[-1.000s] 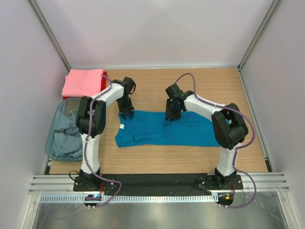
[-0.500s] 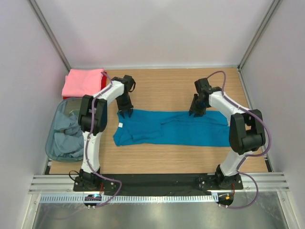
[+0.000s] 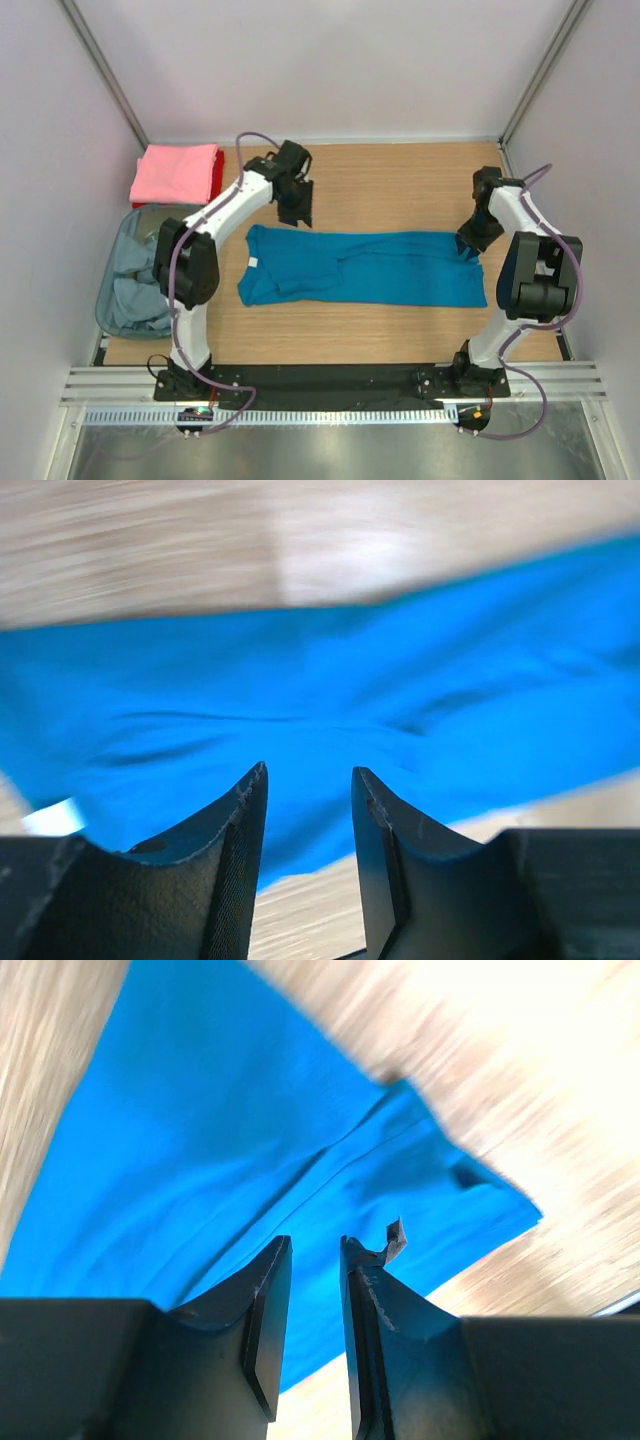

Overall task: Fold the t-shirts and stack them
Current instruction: Fold the tshirt

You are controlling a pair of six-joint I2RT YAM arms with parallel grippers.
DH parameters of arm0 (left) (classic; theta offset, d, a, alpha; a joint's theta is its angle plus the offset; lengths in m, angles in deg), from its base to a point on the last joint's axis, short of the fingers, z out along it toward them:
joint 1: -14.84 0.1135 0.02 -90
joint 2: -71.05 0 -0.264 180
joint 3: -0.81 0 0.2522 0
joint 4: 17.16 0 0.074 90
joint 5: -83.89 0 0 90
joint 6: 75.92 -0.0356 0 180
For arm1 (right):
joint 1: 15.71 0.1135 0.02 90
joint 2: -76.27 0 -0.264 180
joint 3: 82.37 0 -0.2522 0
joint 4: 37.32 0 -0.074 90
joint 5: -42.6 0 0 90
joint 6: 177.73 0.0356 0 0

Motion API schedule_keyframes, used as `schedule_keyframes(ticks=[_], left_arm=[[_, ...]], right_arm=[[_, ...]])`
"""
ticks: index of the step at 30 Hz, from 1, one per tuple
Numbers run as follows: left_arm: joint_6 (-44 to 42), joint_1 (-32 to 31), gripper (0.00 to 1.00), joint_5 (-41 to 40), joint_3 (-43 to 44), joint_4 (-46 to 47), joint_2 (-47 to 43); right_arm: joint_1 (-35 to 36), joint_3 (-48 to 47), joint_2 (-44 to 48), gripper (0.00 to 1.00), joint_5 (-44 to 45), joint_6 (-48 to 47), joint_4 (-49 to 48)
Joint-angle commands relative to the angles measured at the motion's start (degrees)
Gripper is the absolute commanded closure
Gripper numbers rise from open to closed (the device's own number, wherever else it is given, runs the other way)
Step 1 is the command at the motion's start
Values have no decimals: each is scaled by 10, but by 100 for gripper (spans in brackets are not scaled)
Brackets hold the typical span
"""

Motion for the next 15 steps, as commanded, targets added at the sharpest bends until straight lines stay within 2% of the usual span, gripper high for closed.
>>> schedule_keyframes(ticks=[1,5,15], left_arm=[[-88,-73,60,78,-17,91,-37],[-103,-125,62,78,-9,92,-12],[-59,-161,62,6,-17,71,41]], right_arm=[[-31,4,9,67,9,27,6],[-54,8,-3,67,-2,27,-9],[-81,9,-24,66,16,19,-30]])
